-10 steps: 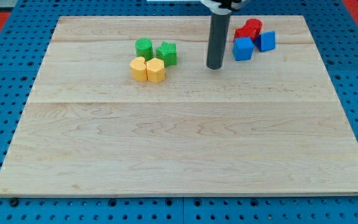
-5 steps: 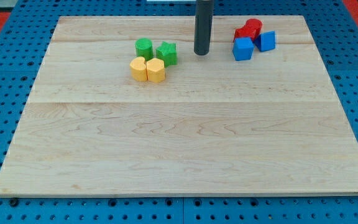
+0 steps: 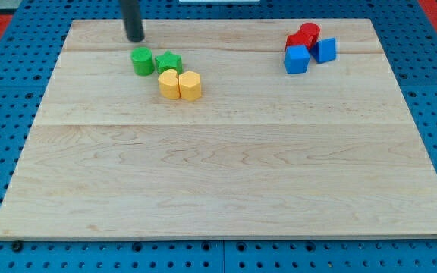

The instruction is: Keep the green circle at the top center of the board

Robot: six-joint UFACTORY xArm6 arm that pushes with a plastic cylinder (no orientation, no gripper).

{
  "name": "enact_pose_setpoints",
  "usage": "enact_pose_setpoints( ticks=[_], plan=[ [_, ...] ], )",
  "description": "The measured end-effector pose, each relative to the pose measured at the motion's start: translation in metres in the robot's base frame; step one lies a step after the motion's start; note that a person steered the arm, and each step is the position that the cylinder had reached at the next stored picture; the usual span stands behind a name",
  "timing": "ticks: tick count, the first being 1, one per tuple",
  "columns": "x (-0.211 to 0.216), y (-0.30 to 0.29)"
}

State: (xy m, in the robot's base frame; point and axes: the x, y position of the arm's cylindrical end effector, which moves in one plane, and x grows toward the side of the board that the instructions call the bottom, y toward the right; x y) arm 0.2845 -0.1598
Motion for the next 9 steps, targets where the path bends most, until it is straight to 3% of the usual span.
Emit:
enact_pose_setpoints(
  ticks=[1,2,3,4,5,6,7,8,9],
  plan=[
    [0.076,-0.043],
    [0.049,0.024],
    [-0.017,0.069],
    [-0.009,0.027],
    [-0.033,-0.029],
    [-0.08,0.021],
    [-0.056,0.06],
    [-0.042,0.032],
    [-0.056,0.084]
  ],
)
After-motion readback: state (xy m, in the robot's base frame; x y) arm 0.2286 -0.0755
